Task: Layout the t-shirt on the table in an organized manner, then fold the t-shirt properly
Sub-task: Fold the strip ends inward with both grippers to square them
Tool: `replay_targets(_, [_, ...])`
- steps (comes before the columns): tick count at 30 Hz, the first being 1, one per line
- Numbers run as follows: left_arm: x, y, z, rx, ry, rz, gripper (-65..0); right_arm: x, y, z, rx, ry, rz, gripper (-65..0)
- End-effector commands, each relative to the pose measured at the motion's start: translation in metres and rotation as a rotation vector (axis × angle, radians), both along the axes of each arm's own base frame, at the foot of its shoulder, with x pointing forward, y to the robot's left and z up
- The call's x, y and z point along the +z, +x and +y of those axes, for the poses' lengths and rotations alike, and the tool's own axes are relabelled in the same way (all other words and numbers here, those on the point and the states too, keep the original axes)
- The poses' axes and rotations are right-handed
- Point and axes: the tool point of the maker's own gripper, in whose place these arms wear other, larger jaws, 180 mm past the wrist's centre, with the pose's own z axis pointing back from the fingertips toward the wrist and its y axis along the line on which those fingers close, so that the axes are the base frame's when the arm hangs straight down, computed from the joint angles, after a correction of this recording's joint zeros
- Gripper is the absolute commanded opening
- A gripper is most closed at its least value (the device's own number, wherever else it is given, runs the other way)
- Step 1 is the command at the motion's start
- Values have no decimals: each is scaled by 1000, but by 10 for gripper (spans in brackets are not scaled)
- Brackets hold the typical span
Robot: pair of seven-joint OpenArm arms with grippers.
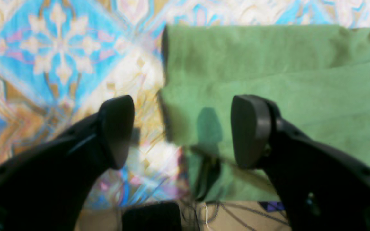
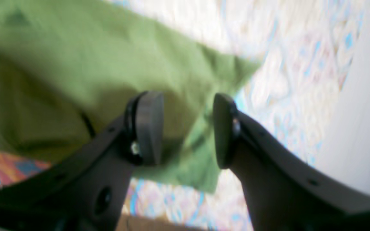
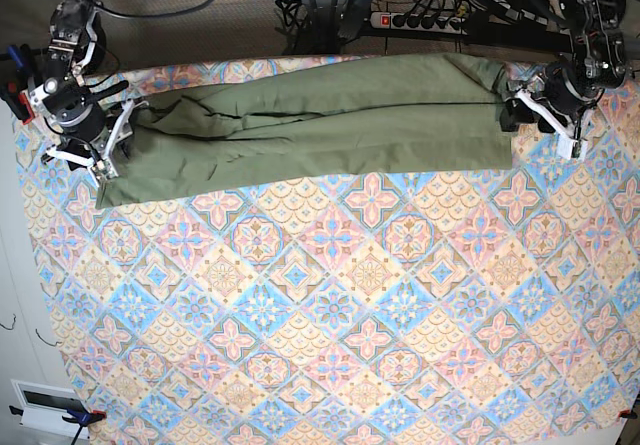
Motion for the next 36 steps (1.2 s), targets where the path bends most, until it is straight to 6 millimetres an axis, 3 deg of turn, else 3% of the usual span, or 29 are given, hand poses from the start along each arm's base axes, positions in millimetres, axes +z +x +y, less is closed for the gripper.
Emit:
replay_targets(1, [5, 10, -3, -18, -7, -29, -189, 15, 10, 0, 16, 2, -58, -404])
replay_targets(9, [-14, 8, -29, -44, -66, 5, -189, 15, 11, 0, 16, 2, -60, -404])
replay_targets(16, [-39, -2, -25, 19, -109, 69, -189, 15, 11, 0, 16, 2, -60, -404])
replay_targets(22, [-48, -9, -50, -1, -161, 91, -194, 15, 11, 0, 16, 2, -61, -404])
replay_targets(30, [-54, -16, -96, -59, -278, 119, -447, 21, 18, 0, 16, 1, -80, -404])
replay_targets(36, [-43, -8, -100, -34, -352, 82, -473, 21, 18, 0, 16, 1, -80, -404])
